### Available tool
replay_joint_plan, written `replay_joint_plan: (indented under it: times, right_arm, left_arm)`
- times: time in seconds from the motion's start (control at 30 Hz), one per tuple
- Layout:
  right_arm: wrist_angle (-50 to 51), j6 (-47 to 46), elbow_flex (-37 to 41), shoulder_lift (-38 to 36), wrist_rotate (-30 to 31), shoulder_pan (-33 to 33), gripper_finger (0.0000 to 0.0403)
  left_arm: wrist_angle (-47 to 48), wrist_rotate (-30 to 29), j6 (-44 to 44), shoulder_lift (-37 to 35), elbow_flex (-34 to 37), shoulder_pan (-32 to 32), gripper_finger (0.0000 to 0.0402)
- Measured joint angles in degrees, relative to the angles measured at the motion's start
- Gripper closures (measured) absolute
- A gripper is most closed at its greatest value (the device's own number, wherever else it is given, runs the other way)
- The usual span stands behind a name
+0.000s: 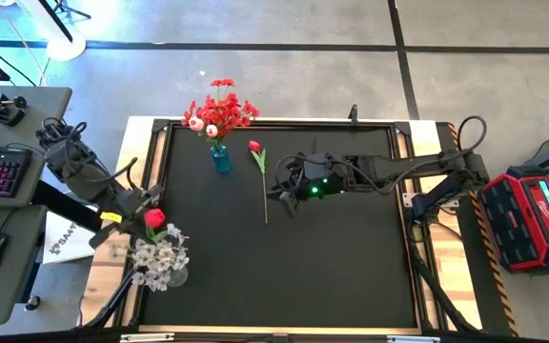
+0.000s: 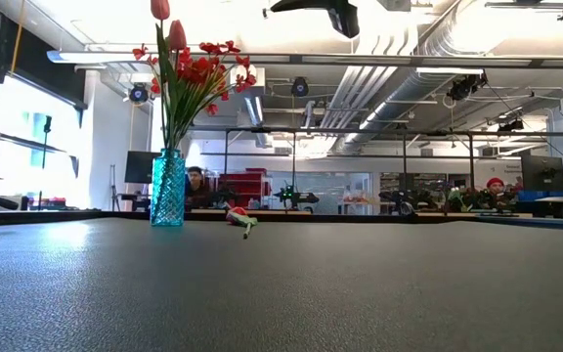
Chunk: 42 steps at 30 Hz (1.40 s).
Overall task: Sort flowers into vase by color
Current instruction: Put the top right red flower into the transparent vase
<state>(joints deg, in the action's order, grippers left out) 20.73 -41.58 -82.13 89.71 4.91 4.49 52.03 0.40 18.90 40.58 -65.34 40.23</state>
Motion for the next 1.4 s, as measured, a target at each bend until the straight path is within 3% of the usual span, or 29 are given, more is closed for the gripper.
replay_joint_plan:
  times: [0.2,0.57,0.9,1.4]
  right_arm:
    - [-0.02,-1.05,0.01,0.0,0.02,0.0,0.0253]
    - [-0.02,-1.95,0.02,-0.02,0.03,0.04,0.0253]
    - [-0.02,-1.95,0.02,-0.02,0.04,0.04,0.0253]
    - [0.0,-1.93,0.02,-0.02,-0.62,0.04,0.0253]
  left_arm:
    - [0.18,-0.04,-0.89,2.11,0.0,0.0,0.0401]
    - [0.39,0.38,6.89,3.19,0.04,0.0,0.0401]
    - [0.42,-7.73,16.93,0.18,0.04,-0.02,0.0402]
    - [4.17,-8.84,11.83,2.22,0.04,-0.02,0.0399]
